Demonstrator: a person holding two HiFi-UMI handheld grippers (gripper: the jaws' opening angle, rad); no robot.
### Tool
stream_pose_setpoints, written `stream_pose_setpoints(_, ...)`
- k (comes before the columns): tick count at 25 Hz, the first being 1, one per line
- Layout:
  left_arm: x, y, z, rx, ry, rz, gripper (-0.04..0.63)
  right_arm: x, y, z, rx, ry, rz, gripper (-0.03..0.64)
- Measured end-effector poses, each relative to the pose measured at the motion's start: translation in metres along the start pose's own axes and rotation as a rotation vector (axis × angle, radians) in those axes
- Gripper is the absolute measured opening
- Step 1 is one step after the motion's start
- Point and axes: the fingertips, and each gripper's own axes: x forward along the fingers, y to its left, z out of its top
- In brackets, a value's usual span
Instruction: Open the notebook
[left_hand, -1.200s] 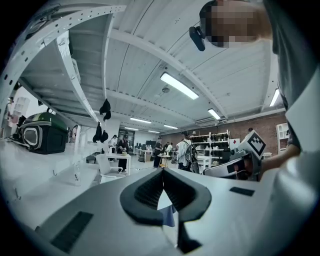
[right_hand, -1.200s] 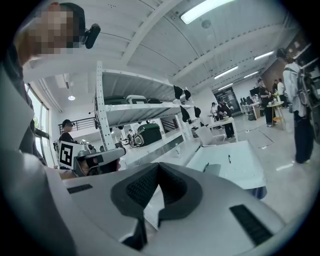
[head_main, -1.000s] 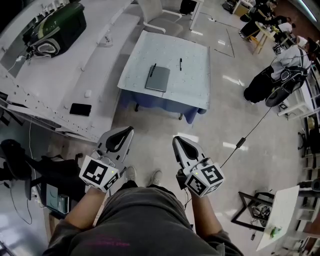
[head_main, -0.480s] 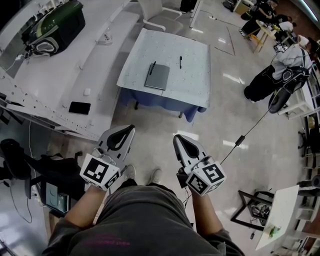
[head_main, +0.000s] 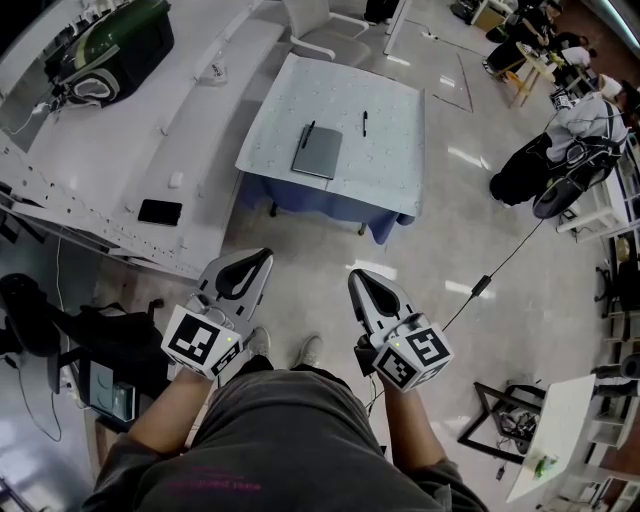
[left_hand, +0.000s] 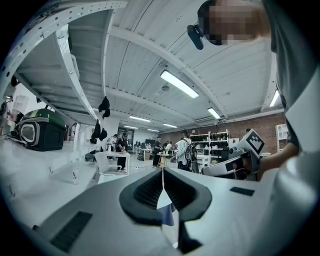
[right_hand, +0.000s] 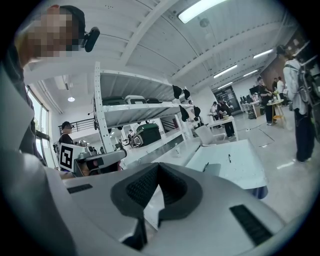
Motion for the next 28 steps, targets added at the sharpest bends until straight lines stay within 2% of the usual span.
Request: stream_pose_setpoints(28, 0.009, 0.001, -0.016, -0.018, 0.044, 0.013, 0.1, 0.001, -0.015, -0.006, 0.048, 0.004, -0.017, 0.005)
